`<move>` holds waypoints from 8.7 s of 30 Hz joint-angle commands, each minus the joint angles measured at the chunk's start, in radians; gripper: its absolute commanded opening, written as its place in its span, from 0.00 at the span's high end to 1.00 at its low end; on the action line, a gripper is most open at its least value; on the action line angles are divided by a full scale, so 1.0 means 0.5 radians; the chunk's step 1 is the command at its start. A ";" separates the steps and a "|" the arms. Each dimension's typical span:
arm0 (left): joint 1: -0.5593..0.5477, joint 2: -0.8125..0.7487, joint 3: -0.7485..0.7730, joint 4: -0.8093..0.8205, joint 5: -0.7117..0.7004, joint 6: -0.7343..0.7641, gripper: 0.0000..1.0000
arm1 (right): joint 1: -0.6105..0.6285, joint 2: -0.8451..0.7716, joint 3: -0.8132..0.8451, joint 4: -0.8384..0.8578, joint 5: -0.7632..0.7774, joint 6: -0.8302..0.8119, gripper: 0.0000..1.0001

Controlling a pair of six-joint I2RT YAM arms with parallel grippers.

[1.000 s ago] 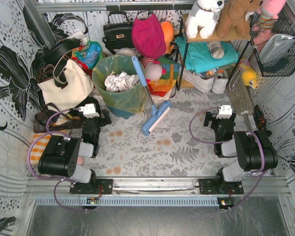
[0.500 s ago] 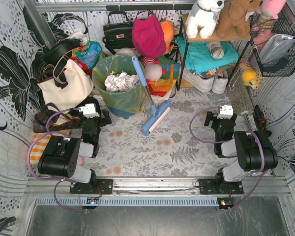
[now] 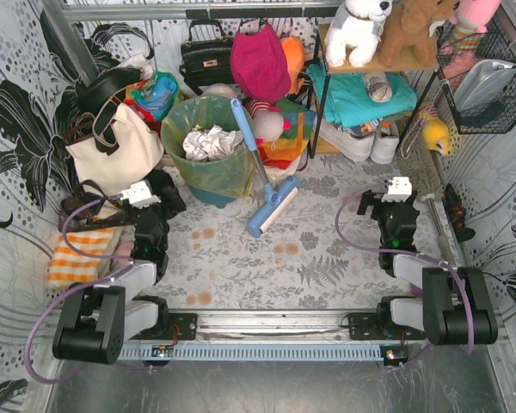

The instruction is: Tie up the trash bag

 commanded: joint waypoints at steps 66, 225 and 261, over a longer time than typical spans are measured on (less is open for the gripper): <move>0.014 -1.050 1.100 -2.173 0.313 -0.116 0.02 | 1.028 1.156 2.792 -1.148 -1.588 0.215 0.33; 0.142 1.276 3.580 -3.418 0.397 0.248 0.51 | 1.440 1.041 3.153 -2.713 0.146 2.206 0.61; 0.063 1.146 3.451 -3.549 0.542 0.185 1.00 | 1.437 1.103 3.423 -2.881 0.239 1.813 1.00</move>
